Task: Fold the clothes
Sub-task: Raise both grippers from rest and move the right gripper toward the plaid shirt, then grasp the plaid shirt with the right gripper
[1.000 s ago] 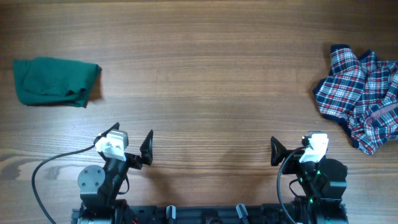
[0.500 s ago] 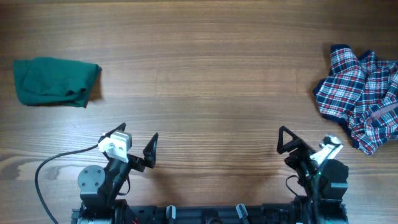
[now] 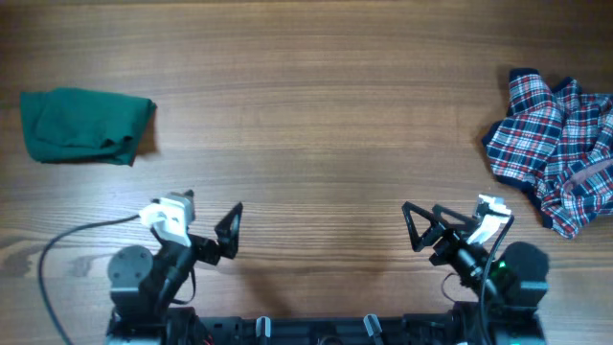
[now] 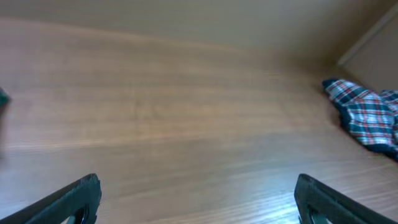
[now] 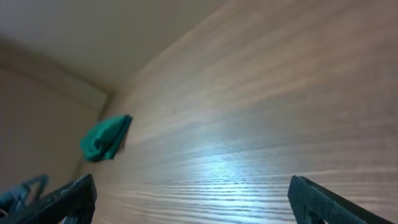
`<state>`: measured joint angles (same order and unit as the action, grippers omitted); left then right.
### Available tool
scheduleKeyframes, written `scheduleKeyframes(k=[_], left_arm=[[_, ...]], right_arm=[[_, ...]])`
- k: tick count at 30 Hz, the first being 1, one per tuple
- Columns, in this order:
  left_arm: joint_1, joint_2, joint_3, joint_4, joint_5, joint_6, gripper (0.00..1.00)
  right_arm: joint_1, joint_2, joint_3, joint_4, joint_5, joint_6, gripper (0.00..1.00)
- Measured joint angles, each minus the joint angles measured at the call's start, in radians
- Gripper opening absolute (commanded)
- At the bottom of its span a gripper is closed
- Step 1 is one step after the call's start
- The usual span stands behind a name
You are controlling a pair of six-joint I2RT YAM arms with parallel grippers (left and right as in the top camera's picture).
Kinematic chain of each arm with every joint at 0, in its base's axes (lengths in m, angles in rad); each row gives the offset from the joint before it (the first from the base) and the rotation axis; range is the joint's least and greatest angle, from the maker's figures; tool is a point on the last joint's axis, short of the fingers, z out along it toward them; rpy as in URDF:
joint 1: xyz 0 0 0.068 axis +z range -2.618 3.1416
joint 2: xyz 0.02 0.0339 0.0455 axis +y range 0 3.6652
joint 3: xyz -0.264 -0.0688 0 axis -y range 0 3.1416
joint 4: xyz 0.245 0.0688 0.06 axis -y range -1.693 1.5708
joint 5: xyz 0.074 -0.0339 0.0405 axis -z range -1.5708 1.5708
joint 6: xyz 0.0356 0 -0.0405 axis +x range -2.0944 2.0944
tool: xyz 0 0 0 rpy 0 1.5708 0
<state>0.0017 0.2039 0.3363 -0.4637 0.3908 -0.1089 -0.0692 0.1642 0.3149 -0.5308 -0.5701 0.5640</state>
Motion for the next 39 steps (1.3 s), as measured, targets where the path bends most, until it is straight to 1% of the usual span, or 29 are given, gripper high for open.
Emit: scheduleKeyframes(k=[1, 2, 3, 4, 5, 6, 7, 8, 10, 12, 14, 16, 17, 19, 23, 26, 28, 29, 30, 32, 33, 34, 35, 36, 38, 39], left_arm=[[0.000, 0.043, 0.052, -0.012, -0.011, -0.002, 1.00], [0.000, 0.158, 0.189, -0.082, -0.025, -0.003, 1.00], [0.000, 0.253, 0.300, -0.127, -0.037, -0.005, 1.00], [0.000, 0.307, 0.365, -0.145, -0.048, -0.005, 1.00], [0.000, 0.371, 0.446, -0.207, -0.054, -0.006, 1.00], [0.000, 0.480, 0.584, -0.279, -0.058, -0.006, 1.00], [0.000, 0.543, 0.657, -0.321, -0.063, -0.006, 1.00], [0.000, 0.599, 0.719, -0.351, -0.065, -0.006, 1.00], [0.000, 0.668, 0.769, -0.352, -0.064, -0.006, 1.00], [0.000, 0.721, 0.770, -0.373, -0.045, -0.020, 1.00], [0.000, 0.755, 0.770, -0.390, -0.024, -0.035, 1.00], [0.000, 0.776, 0.770, -0.408, -0.011, -0.042, 1.00], [0.000, 0.782, 0.770, -0.415, -0.006, -0.046, 1.00], [0.000, 0.789, 0.770, -0.417, 0.000, -0.047, 1.00], [0.000, 0.792, 0.770, -0.419, 0.001, -0.047, 1.00], [0.000, 0.792, 0.770, -0.420, 0.001, -0.047, 1.00], [0.000, 0.792, 0.770, -0.419, 0.001, -0.047, 1.00], [0.000, 0.792, 0.770, -0.419, 0.001, -0.047, 1.00], [0.000, 0.792, 0.770, -0.419, 0.001, -0.047, 1.00], [0.000, 0.792, 0.770, -0.419, 0.001, -0.047, 1.00], [0.000, 0.792, 0.770, -0.419, 0.001, -0.048, 1.00], [0.000, 0.792, 0.770, -0.420, 0.001, -0.048, 1.00], [0.000, 0.792, 0.770, -0.419, 0.001, -0.048, 1.00], [0.000, 0.792, 0.770, -0.419, 0.001, -0.048, 1.00], [0.000, 0.792, 0.770, -0.419, 0.001, -0.048, 1.00], [0.000, 0.792, 0.770, -0.419, 0.001, -0.048, 1.00]], right_arm=[[0.000, 0.061, 0.066, -0.011, -0.007, -0.036, 0.99], [0.000, 0.167, 0.176, -0.031, -0.015, -0.092, 0.99], [0.000, 0.270, 0.284, -0.098, -0.013, -0.142, 0.99], [0.000, 0.356, 0.372, -0.180, 0.006, -0.175, 1.00], [0.000, 0.425, 0.435, -0.247, 0.034, -0.217, 0.99], [0.000, 0.602, 0.599, -0.417, 0.133, -0.253, 0.99], [0.000, 0.703, 0.696, -0.533, 0.203, -0.273, 1.00], [0.000, 0.827, 0.806, -0.602, 0.285, -0.306, 1.00], [0.000, 1.009, 0.955, -0.652, 0.378, -0.352, 1.00], [0.000, 1.099, 1.008, -0.657, 0.422, -0.356, 1.00], [-0.008, 1.148, 1.014, -0.645, 0.470, -0.325, 1.00], [-0.046, 1.193, 1.014, -0.633, 0.558, -0.280, 1.00], [-0.081, 1.213, 1.015, -0.628, 0.591, -0.269, 1.00], [-0.200, 1.264, 1.016, -0.605, 0.629, -0.250, 1.00], [-0.437, 1.369, 1.017, -0.526, 0.636, -0.208, 1.00], [-0.537, 1.459, 1.017, -0.451, 0.684, -0.139, 0.99], [-0.542, 1.504, 1.017, -0.418, 0.699, -0.126, 0.94], [-0.539, 1.543, 1.017, -0.393, 0.706, -0.122, 0.90], [-0.536, 1.577, 1.017, -0.385, 0.710, -0.120, 0.87], [-0.532, 1.649, 1.016, -0.383, 0.729, -0.119, 0.87], [-0.532, 1.664, 1.016, -0.383, 0.745, -0.115, 0.86], [-0.532, 1.669, 1.015, -0.383, 0.772, -0.111, 0.79], [-0.532, 1.669, 1.015, -0.383, 0.784, -0.107, 0.70], [-0.532, 1.669, 1.015, -0.388, 0.795, -0.100, 0.47], [-0.532, 1.669, 1.015, -0.395, 0.807, -0.092, 0.18], [-0.532, 1.669, 1.015, -0.420, 0.808, -0.092, 0.10]])
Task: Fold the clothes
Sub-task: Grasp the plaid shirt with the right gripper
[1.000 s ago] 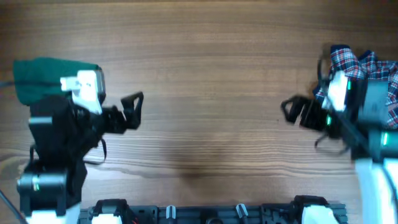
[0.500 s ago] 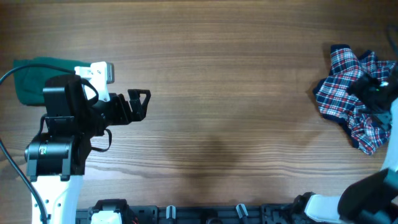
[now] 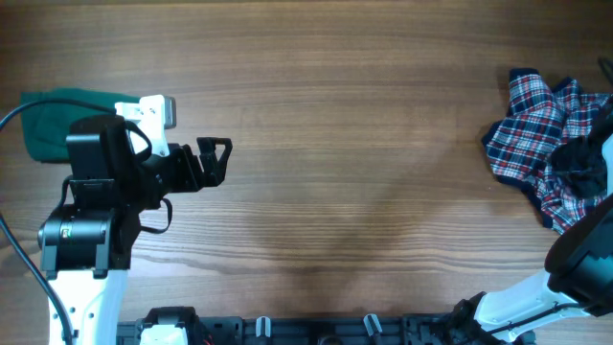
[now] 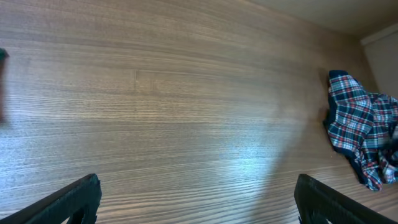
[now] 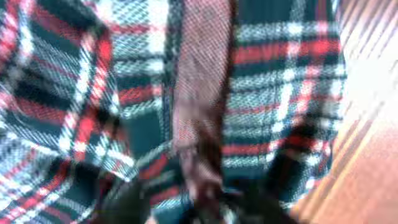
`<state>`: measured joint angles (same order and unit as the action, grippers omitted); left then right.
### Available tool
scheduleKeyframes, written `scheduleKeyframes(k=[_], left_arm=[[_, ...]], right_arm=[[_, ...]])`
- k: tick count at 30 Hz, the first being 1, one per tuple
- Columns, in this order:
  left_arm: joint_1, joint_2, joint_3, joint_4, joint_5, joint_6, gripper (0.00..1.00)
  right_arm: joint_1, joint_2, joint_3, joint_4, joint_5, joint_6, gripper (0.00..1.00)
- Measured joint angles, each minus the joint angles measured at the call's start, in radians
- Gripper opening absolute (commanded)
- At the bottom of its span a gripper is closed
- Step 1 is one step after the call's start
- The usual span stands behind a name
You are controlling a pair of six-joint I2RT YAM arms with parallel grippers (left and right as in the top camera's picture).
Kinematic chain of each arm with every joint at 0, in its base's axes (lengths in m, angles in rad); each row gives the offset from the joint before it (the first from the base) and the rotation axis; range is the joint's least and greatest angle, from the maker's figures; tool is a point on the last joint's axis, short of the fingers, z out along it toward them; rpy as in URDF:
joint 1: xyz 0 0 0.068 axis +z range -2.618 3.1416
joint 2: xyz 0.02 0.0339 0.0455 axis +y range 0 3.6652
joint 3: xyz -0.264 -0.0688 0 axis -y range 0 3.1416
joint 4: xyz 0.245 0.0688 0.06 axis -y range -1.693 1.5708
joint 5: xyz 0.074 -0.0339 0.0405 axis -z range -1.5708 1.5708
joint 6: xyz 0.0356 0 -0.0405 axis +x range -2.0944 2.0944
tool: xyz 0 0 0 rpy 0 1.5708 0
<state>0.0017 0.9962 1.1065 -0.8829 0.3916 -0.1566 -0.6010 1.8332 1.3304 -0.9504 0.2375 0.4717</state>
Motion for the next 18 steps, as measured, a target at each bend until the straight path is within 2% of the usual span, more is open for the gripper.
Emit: scheduleKeyframes(k=[4, 6, 9, 10, 11, 12, 13, 14, 15, 16, 18], left_arm=[[0.000, 0.000, 0.000, 0.000, 0.000, 0.000, 1.00], [0.000, 0.000, 0.000, 0.008, 0.000, 0.000, 1.00], [0.000, 0.000, 0.000, 0.023, 0.000, -0.003, 1.00], [0.000, 0.000, 0.000, 0.025, 0.000, -0.003, 1.00], [0.000, 0.000, 0.000, 0.026, 0.000, -0.003, 1.00], [0.000, 0.000, 0.000, 0.026, 0.000, -0.003, 1.00], [0.000, 0.000, 0.000, 0.027, 0.000, -0.003, 1.00], [0.000, 0.000, 0.000, 0.028, 0.000, -0.003, 1.00], [0.000, 0.000, 0.000, 0.030, 0.000, -0.003, 1.00], [0.000, 0.000, 0.000, 0.031, 0.000, -0.003, 1.00], [0.000, 0.001, 0.000, 0.031, 0.000, -0.003, 1.00]], right_arm=[[0.018, -0.042, 0.000, -0.060, -0.034, 0.014, 0.04], [0.055, -0.156, 0.000, -0.066, -0.076, 0.002, 0.04], [0.165, -0.491, 0.025, -0.030, -0.141, -0.013, 0.04], [0.189, -0.554, 0.033, -0.029, -0.146, -0.013, 0.06], [0.217, -0.615, 0.040, -0.029, -0.153, -0.017, 0.12], [0.238, -0.625, 0.039, -0.029, -0.156, -0.019, 0.22], [0.250, -0.613, 0.031, -0.024, -0.158, -0.024, 0.34], [0.263, -0.582, 0.013, -0.019, -0.159, -0.021, 0.53], [0.272, -0.533, -0.013, -0.009, -0.165, -0.027, 0.67], [0.278, -0.461, -0.053, 0.010, -0.172, -0.027, 0.73], [0.281, -0.333, -0.099, 0.043, -0.179, -0.026, 0.76]])
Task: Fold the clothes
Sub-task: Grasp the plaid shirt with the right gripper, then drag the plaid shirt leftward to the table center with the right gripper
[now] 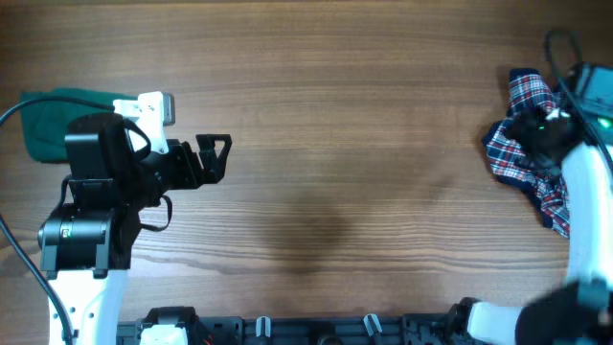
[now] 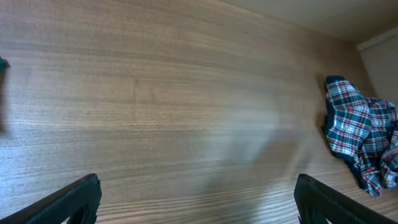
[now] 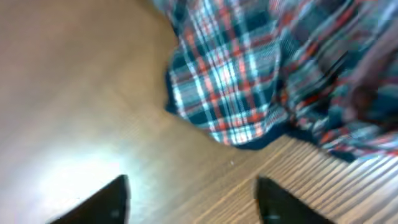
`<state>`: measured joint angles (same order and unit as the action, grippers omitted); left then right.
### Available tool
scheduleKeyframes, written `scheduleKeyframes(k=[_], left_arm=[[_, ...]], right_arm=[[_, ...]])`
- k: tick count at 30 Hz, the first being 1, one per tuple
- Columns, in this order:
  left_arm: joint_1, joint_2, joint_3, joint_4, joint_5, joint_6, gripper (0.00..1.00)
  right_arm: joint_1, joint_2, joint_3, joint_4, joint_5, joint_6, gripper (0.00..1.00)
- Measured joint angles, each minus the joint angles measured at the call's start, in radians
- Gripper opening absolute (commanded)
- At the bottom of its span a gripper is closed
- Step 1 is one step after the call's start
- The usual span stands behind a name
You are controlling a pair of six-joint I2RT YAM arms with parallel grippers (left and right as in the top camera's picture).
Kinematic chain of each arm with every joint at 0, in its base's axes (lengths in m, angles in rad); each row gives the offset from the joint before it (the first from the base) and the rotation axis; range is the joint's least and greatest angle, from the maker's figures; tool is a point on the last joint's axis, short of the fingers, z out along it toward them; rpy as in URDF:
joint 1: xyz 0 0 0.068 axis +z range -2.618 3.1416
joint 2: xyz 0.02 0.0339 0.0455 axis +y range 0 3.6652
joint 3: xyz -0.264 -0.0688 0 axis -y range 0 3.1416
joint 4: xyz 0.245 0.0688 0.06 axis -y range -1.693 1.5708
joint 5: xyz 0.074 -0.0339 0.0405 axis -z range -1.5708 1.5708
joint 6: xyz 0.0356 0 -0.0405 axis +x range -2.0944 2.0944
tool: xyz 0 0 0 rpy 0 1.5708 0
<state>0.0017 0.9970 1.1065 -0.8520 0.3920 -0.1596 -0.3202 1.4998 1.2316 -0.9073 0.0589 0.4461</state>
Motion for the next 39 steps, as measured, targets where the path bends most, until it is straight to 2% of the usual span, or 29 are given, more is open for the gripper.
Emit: scheduleKeyframes(k=[3, 7, 10, 11, 12, 14, 16, 21, 27, 30, 33, 36, 39], left_arm=[[0.000, 0.000, 0.000, 0.000, 0.000, 0.000, 1.00], [0.000, 0.000, 0.000, 0.000, 0.000, 0.000, 1.00], [0.000, 0.000, 0.000, 0.002, 0.000, 0.000, 1.00], [0.000, 0.000, 0.000, 0.004, 0.000, 0.000, 1.00], [0.000, 0.000, 0.000, 0.005, 0.000, 0.000, 1.00], [0.000, 0.000, 0.000, 0.006, 0.000, 0.000, 1.00], [0.000, 0.000, 0.000, 0.010, 0.000, 0.000, 1.00], [0.000, 0.000, 0.000, 0.027, 0.000, 0.000, 1.00], [0.000, 0.000, 0.000, 0.029, 0.000, 0.000, 1.00], [0.000, 0.000, 0.000, 0.029, 0.000, 0.000, 1.00], [0.000, 0.000, 0.000, 0.030, 0.000, 0.000, 1.00], [0.000, 0.000, 0.000, 0.031, 0.002, 0.000, 1.00], [0.000, 0.000, 0.000, 0.030, 0.003, 0.000, 1.00]], right_arm=[[0.001, 0.225, -0.018, 0.080, -0.003, -0.002, 0.88], [0.004, 0.380, -0.020, 0.194, 0.053, -0.013, 0.99], [0.004, 0.455, -0.013, 0.267, 0.076, -0.032, 0.97], [0.004, 0.458, -0.010, 0.266, 0.079, -0.028, 0.93], [0.005, 0.460, -0.006, 0.266, 0.084, -0.022, 0.74], [0.010, 0.461, -0.004, 0.266, 0.103, -0.011, 0.30], [0.010, 0.461, -0.004, 0.251, 0.130, -0.002, 0.06], [0.016, 0.386, -0.019, 0.166, 0.154, 0.031, 0.04], [0.156, -0.105, 0.039, 0.099, 0.034, 0.037, 0.04], [0.355, -0.349, 0.097, 0.212, -0.068, 0.053, 0.04], [0.485, -0.376, 0.102, 0.312, -0.146, 0.070, 0.05], [0.677, -0.300, 0.100, 0.492, -0.230, 0.081, 0.04], [0.831, -0.185, 0.100, 0.588, -0.265, 0.090, 0.04]])
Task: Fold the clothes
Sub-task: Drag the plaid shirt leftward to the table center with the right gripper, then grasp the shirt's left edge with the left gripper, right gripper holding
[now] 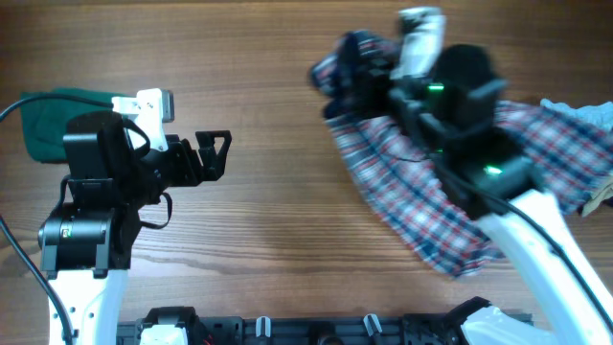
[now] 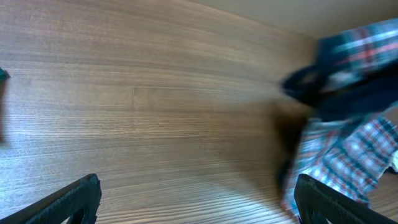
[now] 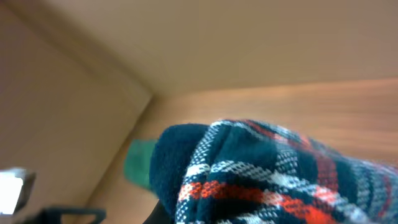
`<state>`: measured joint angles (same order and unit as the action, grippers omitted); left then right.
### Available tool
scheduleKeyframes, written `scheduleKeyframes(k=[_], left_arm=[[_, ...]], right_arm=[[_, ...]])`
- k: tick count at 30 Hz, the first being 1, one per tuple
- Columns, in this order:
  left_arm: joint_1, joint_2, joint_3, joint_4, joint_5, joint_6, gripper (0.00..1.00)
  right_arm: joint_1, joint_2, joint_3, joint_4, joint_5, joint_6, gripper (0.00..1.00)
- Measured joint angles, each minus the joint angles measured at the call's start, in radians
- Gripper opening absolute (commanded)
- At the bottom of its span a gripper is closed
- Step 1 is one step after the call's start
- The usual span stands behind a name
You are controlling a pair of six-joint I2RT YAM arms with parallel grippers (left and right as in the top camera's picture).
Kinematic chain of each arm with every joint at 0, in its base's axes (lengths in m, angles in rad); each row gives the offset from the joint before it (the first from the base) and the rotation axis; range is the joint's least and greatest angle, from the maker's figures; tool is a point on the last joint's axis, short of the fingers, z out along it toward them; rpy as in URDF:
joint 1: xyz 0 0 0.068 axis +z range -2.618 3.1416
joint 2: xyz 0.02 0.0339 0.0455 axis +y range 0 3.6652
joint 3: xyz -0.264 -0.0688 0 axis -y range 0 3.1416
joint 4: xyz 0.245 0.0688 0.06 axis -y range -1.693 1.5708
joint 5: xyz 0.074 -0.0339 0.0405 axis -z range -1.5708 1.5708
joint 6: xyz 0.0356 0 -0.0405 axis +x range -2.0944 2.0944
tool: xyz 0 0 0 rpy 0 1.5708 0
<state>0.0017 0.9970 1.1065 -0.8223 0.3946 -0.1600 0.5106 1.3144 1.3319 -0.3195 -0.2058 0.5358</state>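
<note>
A red, white and navy plaid shirt (image 1: 450,182) lies stretched from the table's far middle to the right edge, its bunched end lifted. My right gripper (image 1: 369,81) is shut on that bunched end, and its jaws are buried in the cloth. The right wrist view is filled below by the plaid shirt (image 3: 261,177). My left gripper (image 1: 213,153) stands open over bare wood left of the shirt, with nothing in it. In the left wrist view the left gripper (image 2: 198,183) shows only its dark fingertips (image 2: 78,194), with the plaid shirt (image 2: 348,143) blurred at the right.
A folded green cloth (image 1: 43,120) lies at the far left, partly under my left arm; the green cloth (image 3: 140,163) also shows past the shirt in the right wrist view. Wooden table (image 1: 278,240) lies between the two arms.
My right gripper was at the shirt's crumpled heap by the right edge. It now holds one end over the table's far middle, and the shirt is drawn out leftward. The left arm has not moved.
Both arms rested open at the near edge, the shirt crumpled at the right and the green cloth at the left. Then the left arm stood beside the green cloth and the right gripper was down on the shirt. The shirt now reaches the middle.
</note>
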Motion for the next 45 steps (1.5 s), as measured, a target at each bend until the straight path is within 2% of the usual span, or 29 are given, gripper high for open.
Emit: scheduleKeyframes(k=[4, 5, 6, 8, 10, 13, 17, 20, 22, 24, 28, 32, 35, 36, 37, 38, 39, 40, 41, 42, 43, 45], left_arm=[[0.000, 0.000, 0.000, -0.004, 0.000, 0.000, 1.00], [0.000, 0.000, 0.000, -0.005, 0.000, 0.000, 1.00], [0.000, 0.000, 0.000, -0.005, 0.000, 0.000, 1.00], [0.000, 0.000, 0.000, -0.006, 0.000, 0.000, 1.00], [0.000, 0.000, 0.000, -0.006, 0.000, 0.000, 1.00], [0.000, 0.000, 0.000, -0.007, 0.000, 0.000, 1.00], [0.000, 0.001, 0.000, -0.006, 0.000, 0.000, 1.00], [0.000, 0.024, 0.000, -0.003, 0.000, 0.000, 1.00], [0.000, 0.094, 0.000, -0.003, 0.000, 0.000, 0.96], [-0.005, 0.183, 0.003, -0.031, 0.012, -0.003, 0.94], [-0.068, 0.334, 0.004, -0.061, 0.023, 0.002, 0.93], [-0.151, 0.457, 0.004, -0.037, 0.026, 0.005, 0.93], [-0.177, 0.473, 0.004, -0.023, 0.021, 0.005, 0.92], [-0.179, 0.473, 0.004, -0.011, 0.002, 0.005, 0.90], [-0.179, 0.473, 0.004, -0.011, -0.004, 0.005, 0.87], [-0.179, 0.473, 0.004, -0.010, -0.008, 0.006, 0.82], [-0.179, 0.473, 0.004, -0.008, -0.009, 0.008, 0.77], [-0.179, 0.473, 0.004, -0.006, -0.012, 0.012, 0.72], [-0.179, 0.473, 0.004, 0.000, -0.013, 0.015, 0.68], [-0.179, 0.473, 0.004, 0.008, -0.015, 0.020, 0.63], [-0.179, 0.473, 0.004, 0.014, -0.016, 0.018, 0.57], [-0.179, 0.473, 0.004, 0.024, -0.020, 0.019, 0.55]], right_arm=[[0.117, 0.202, 0.000, 0.074, -0.006, 0.003, 0.04], [0.119, 0.236, -0.001, 0.099, -0.012, 0.006, 0.14], [0.119, 0.248, -0.001, 0.119, -0.016, 0.006, 0.67], [0.118, 0.255, -0.001, 0.129, -0.032, -0.016, 0.86], [0.118, 0.255, 0.000, 0.081, -0.029, -0.076, 0.95], [0.097, 0.250, 0.001, -0.072, 0.041, -0.127, 0.97], [-0.005, 0.210, 0.002, -0.266, 0.122, -0.149, 0.96], [-0.070, 0.187, 0.002, -0.394, 0.140, -0.152, 0.87], [-0.100, 0.185, 0.003, -0.514, 0.146, -0.159, 0.88], [-0.111, 0.181, 0.003, -0.716, 0.148, -0.160, 0.89], [-0.113, 0.179, 0.000, -0.963, 0.146, -0.160, 0.89], [-0.086, 0.177, -0.054, -0.978, 0.139, -0.160, 0.89], [-0.014, 0.178, -0.171, -0.847, 0.135, -0.138, 1.00], [-0.017, 0.177, -0.184, -0.793, 0.139, -0.109, 0.99], [-0.029, 0.177, -0.187, -0.761, 0.148, -0.084, 0.93], [-0.066, 0.177, -0.188, -0.718, 0.161, -0.053, 0.93], [-0.124, 0.177, -0.191, -0.671, 0.170, -0.029, 0.75], [-0.186, 0.177, -0.191, -0.649, 0.179, -0.011, 0.45], [-0.246, 0.177, -0.192, -0.634, 0.188, 0.004, 0.24], [-0.310, 0.177, -0.193, -0.613, 0.189, 0.019, 0.11], [-0.373, 0.180, -0.193, -0.587, 0.189, 0.031, 0.06], [-0.484, 0.222, -0.193, -0.532, 0.181, 0.050, 0.06]])
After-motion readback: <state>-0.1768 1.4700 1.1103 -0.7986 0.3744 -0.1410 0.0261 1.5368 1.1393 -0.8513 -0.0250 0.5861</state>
